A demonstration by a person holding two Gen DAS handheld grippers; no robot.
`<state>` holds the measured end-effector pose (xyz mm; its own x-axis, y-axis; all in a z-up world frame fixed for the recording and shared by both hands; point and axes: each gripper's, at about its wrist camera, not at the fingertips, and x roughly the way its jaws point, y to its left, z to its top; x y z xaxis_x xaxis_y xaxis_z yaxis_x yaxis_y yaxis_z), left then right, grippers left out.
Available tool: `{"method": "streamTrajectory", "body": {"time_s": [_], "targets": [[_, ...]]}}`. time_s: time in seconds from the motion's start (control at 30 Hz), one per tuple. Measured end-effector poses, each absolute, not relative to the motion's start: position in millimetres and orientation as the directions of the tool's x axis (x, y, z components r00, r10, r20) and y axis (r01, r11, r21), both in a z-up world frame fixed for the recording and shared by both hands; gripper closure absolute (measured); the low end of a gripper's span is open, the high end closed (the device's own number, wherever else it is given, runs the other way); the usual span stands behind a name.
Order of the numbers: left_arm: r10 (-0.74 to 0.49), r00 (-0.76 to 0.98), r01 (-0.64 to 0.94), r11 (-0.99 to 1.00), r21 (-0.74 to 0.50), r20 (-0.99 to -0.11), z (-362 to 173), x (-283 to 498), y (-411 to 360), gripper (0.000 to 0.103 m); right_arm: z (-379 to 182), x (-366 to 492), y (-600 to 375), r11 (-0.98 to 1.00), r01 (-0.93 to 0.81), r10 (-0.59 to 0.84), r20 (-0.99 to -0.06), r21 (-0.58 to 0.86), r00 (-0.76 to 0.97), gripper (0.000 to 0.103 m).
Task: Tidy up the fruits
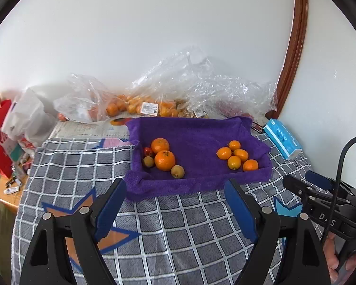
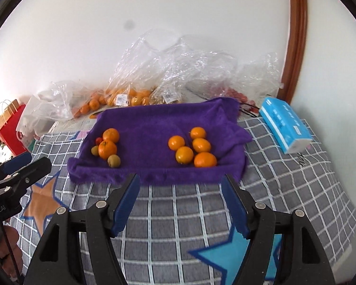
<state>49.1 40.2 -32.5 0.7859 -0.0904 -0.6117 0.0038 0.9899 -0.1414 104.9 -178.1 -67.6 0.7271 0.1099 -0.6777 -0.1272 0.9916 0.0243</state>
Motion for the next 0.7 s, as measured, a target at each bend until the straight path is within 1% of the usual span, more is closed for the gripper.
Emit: {"method": "streamTrajectory", "body": {"time_s": [0.13,0.17,0.2,0.27,0.3,0.37,0.43,0.6,0.7], "targets": [[-0.067,0.816,-0.009,0.992,-0.128,-0.574,-24.2,21.1,34.5,0.010,-57.4,72.2,-189.8,0.995,-0.097,0.083,-0.644,0.014,0.760,0.032],[-0.067,0.819,-0.009,0.992,-0.129,-0.570,-22.9,16.1,33.2,0.009,-55.0,64.2,-192.5,0.996,-0.092,0.076,-0.631,0.007,0.772,0.028],[-0.069,0.823,-0.005,0.992,-0.129,-0.564,-20.9,9.0,31.2,0.008,-52.4,54.2,-195.6,0.996,-0.087,0.071,-0.618,0.005,0.783,0.021],[-0.067,0.829,-0.004,0.992,-0.126,-0.556,-18.1,-0.2,27.8,0.007,-48.4,41.2,-200.4,0.996,-0.088,0.078,-0.602,0.012,0.795,0.016],[-0.065,0.831,-0.003,0.993,-0.121,-0.552,-16.7,-4.5,25.8,0.006,-46.7,35.4,-202.9,0.996,-0.087,0.079,-0.598,0.016,0.798,0.011],[-0.052,0.837,-0.006,0.994,-0.105,-0.545,-14.5,-10.8,22.0,0.006,-43.8,26.5,-206.9,0.997,-0.080,0.075,-0.597,0.018,0.799,0.007],[-0.042,0.845,-0.014,0.995,-0.100,-0.533,-13.2,-16.6,20.3,0.006,-41.1,21.9,-210.3,0.997,-0.073,0.070,-0.598,0.020,0.798,0.007],[-0.043,0.843,-0.013,0.995,-0.100,-0.537,-11.9,-18.4,17.6,0.006,-38.2,14.8,-216.0,0.998,-0.066,0.062,-0.592,0.015,0.803,0.007],[-0.029,0.847,-0.015,0.997,-0.079,-0.531,-11.3,-19.4,15.4,0.006,-38.7,13.4,-216.2,0.997,-0.071,0.065,-0.590,0.012,0.805,0.007]]}}
